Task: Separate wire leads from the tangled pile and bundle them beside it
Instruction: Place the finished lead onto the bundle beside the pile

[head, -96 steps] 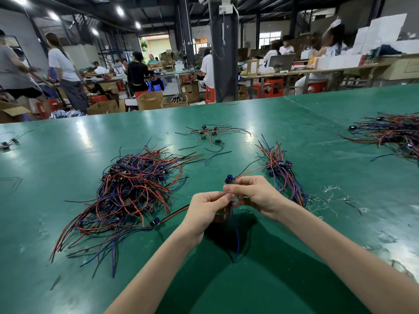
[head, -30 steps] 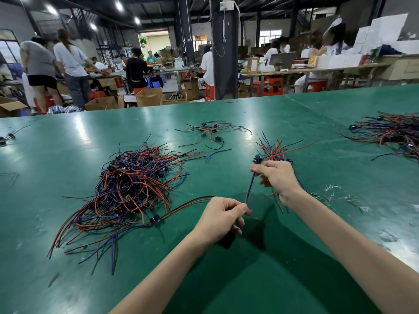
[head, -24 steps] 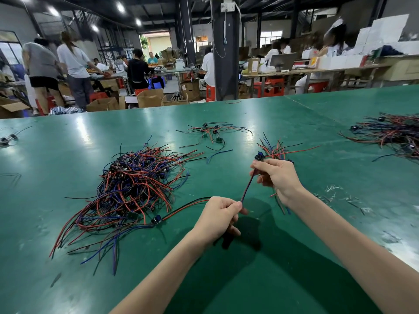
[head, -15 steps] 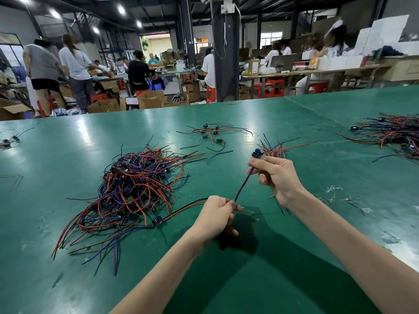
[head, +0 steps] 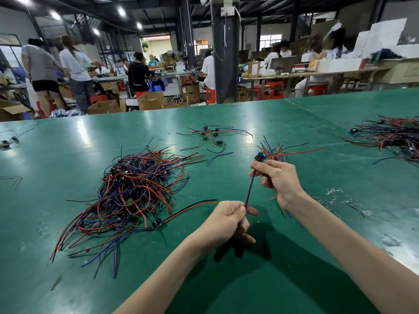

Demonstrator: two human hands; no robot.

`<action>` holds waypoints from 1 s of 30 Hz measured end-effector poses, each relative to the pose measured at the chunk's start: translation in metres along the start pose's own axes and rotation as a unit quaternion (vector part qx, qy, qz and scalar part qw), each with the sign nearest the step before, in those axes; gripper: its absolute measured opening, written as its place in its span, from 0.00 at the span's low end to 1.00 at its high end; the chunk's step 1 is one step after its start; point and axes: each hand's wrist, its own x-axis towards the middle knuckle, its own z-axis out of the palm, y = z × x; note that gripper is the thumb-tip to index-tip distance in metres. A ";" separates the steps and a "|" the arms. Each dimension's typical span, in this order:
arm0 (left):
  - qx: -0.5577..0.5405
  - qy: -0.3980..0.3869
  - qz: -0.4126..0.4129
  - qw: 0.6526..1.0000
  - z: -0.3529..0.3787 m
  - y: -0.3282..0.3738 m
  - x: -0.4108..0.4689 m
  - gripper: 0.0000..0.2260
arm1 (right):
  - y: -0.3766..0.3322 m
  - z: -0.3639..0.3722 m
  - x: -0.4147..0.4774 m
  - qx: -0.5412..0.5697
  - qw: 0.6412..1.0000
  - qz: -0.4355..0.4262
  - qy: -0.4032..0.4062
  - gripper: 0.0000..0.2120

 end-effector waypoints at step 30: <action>-0.132 -0.032 -0.055 0.989 -0.004 0.001 -0.001 0.10 | -0.008 -0.068 0.062 -0.333 0.938 -0.027 0.096 0.09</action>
